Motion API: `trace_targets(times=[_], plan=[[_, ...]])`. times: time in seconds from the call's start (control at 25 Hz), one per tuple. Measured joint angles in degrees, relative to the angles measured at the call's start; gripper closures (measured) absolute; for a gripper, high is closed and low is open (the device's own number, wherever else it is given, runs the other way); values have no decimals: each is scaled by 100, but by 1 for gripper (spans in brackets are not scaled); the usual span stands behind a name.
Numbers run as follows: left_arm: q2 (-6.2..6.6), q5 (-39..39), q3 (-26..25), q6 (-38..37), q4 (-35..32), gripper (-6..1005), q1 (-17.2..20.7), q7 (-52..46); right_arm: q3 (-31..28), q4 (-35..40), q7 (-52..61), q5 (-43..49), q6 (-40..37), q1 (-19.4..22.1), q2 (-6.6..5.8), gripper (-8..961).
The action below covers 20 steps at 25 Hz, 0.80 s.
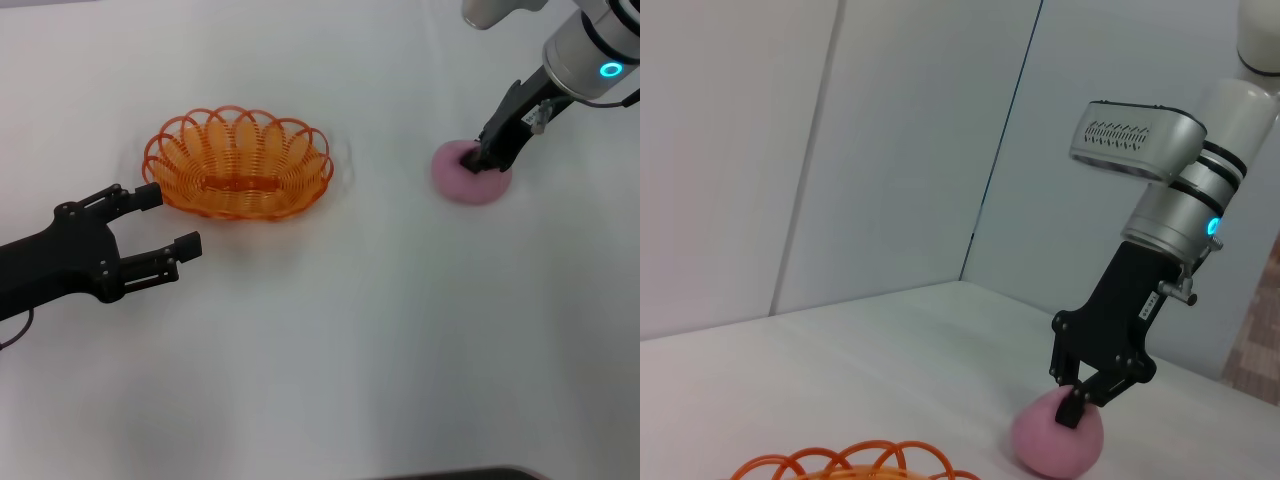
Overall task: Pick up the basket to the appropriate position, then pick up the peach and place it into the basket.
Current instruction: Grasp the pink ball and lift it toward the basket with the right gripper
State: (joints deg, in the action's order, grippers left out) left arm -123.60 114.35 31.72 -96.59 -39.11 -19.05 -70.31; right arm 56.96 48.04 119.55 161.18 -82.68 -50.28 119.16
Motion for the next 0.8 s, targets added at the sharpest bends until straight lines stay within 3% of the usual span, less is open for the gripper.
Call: trace_targets(times=[0.28, 0.8], plan=[[3, 58, 1, 19, 0, 122, -5, -1, 15, 30, 10, 23, -12, -38, 2, 896], [-5, 74, 1, 43, 0, 122, -17, -1, 17, 41, 35, 64, -13, -67, 11, 908]])
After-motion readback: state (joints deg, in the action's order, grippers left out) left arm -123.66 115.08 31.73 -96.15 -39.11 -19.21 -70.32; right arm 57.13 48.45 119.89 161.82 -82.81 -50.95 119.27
